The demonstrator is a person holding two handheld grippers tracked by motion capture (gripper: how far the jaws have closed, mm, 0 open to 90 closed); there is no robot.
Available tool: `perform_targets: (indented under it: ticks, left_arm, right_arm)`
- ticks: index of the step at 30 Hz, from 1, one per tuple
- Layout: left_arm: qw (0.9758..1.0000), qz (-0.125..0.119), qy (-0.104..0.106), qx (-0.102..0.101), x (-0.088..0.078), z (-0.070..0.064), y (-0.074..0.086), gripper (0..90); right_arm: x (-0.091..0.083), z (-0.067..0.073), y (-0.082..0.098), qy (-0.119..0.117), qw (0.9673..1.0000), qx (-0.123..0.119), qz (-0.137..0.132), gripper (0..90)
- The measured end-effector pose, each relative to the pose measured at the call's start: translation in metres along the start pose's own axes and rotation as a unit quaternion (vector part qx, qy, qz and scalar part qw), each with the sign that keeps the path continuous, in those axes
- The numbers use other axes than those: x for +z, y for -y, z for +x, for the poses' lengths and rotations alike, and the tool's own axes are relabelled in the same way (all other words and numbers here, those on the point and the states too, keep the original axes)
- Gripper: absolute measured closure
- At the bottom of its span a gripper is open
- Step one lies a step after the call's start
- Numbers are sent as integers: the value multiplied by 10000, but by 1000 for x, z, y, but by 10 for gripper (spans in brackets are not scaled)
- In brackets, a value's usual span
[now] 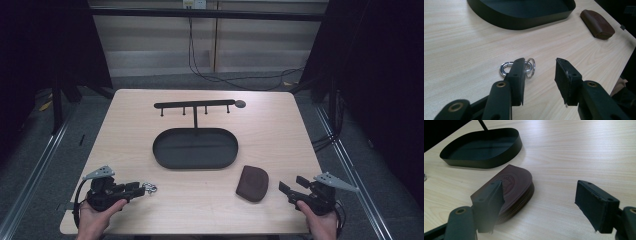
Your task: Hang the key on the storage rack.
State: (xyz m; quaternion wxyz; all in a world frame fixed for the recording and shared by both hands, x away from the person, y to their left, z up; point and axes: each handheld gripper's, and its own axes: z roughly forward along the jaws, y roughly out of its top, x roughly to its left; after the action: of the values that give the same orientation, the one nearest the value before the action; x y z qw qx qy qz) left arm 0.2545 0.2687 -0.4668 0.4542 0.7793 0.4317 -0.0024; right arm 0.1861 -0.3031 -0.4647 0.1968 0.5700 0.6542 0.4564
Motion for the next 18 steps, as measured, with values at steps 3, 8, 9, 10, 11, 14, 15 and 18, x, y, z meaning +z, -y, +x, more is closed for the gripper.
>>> perform_targets:
  ticks: [3, 8, 9, 10, 11, 14, 15, 18]
  left_arm:
    - [10000, 11, 14, -17, 0, 0, 0, 613]
    - [9996, 70, 168, -194, -3, -2, -2, 601]
    - [9998, 51, 123, -173, -4, -4, -3, 606]
    - [9998, 51, 123, -173, -4, -4, -3, 625]
    - [9999, 111, 79, -27, -5, -6, -6, 649]
    - [9998, 154, -42, 112, -6, -7, -10, 697]
    - [9987, 266, -325, 277, -4, -8, -14, 714]
    - [9971, 421, -440, 465, -2, -8, -18, 730]
  right_arm:
    - [1, -1, 0, 6, 10000, 31, 16, 222]
    - [2, 2, 0, -27, 9999, -67, 113, 215]
    - [2, 2, 1, -35, 9999, -85, 121, 214]
    - [2, 3, 1, -51, 9999, -93, 118, 214]
    - [2, 3, 1, -34, 9999, -108, 124, 214]
    - [3, 3, 1, -56, 9998, -98, 161, 213]
    - [3, 3, 1, -73, 9998, -93, 152, 213]
    - [4, 3, 1, -104, 9997, -111, 176, 209]
